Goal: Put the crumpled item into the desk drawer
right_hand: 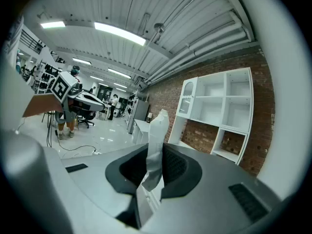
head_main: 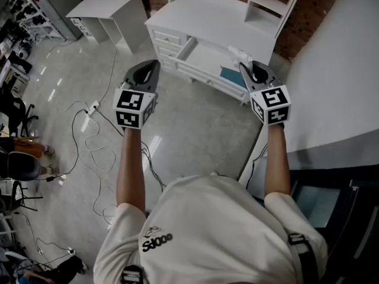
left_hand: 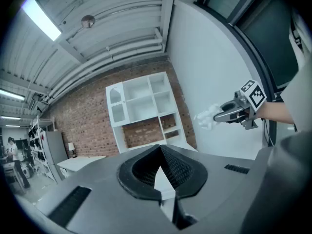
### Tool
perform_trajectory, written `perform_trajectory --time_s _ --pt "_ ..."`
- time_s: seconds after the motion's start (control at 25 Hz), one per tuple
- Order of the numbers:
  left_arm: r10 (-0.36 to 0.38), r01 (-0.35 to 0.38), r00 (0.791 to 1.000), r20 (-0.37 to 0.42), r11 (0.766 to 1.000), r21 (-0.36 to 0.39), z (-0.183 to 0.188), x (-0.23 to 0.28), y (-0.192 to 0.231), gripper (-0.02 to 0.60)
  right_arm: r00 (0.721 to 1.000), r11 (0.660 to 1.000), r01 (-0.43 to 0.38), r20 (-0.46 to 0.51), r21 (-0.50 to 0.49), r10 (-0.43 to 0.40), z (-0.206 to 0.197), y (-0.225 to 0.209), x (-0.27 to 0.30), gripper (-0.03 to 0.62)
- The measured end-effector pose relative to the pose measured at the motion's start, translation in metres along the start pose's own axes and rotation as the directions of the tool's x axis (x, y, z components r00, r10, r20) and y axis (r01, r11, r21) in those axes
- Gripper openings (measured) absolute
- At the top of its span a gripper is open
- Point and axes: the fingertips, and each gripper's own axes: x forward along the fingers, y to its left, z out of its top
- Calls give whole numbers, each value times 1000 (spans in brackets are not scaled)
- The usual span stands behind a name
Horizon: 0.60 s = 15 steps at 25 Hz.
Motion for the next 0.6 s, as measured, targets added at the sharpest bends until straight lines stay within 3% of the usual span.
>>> perform_trajectory --time_s 0.6 --pt "36 -36 999 -19 999 -12 11 45 -55 18 999 999 -37 31 -5 37 -30 -65 -18 49"
